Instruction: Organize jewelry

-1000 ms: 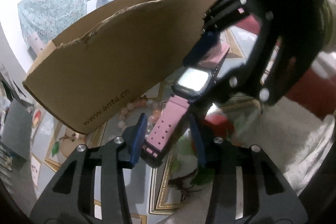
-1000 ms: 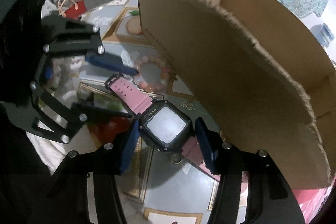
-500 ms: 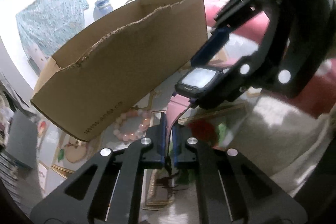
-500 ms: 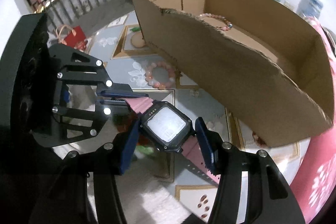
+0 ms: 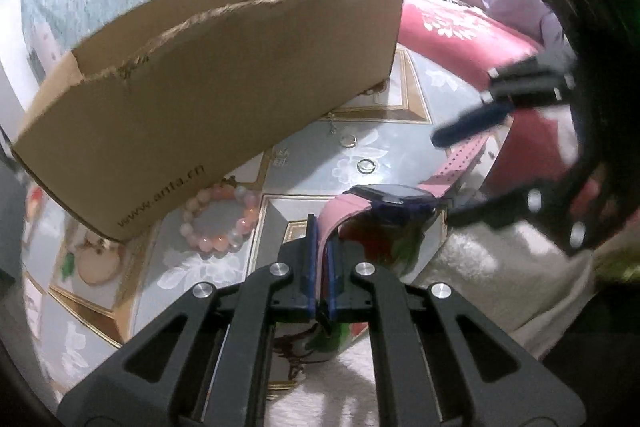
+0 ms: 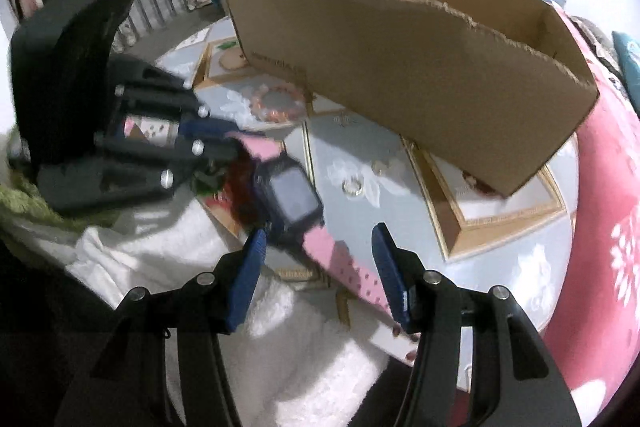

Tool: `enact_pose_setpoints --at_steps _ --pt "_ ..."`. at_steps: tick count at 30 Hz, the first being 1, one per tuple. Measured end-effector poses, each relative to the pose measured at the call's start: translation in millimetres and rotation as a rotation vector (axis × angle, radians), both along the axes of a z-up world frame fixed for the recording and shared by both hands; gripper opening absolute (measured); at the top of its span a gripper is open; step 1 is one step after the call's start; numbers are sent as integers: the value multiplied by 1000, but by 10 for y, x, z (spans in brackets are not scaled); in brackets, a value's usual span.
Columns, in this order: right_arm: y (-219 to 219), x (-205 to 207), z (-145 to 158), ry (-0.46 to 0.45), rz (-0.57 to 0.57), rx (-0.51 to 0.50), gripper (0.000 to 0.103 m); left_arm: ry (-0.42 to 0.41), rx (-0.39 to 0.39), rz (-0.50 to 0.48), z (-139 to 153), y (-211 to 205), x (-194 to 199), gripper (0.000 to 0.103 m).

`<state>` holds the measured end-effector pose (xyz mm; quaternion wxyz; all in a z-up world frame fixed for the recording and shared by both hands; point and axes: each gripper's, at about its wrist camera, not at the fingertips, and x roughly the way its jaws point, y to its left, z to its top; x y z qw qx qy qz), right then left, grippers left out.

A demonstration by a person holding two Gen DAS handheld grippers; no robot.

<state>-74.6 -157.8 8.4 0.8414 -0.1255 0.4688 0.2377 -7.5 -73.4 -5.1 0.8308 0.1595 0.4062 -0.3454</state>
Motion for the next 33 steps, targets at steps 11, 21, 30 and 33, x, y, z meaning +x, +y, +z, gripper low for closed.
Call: enact_pose_setpoints --at_steps 11,21,30,33 --pt "30 -3 -184 -111 -36 -107 21 135 -39 65 -147 103 178 3" --pt "-66 -55 86 -181 -103 -28 5 116 -75 57 153 83 83 3" --pt "-215 -90 784 -281 -138 68 5 30 -148 42 847 96 1 3" --pt "-316 65 1135 -307 -123 124 5 -11 -184 34 1151 129 109 3"
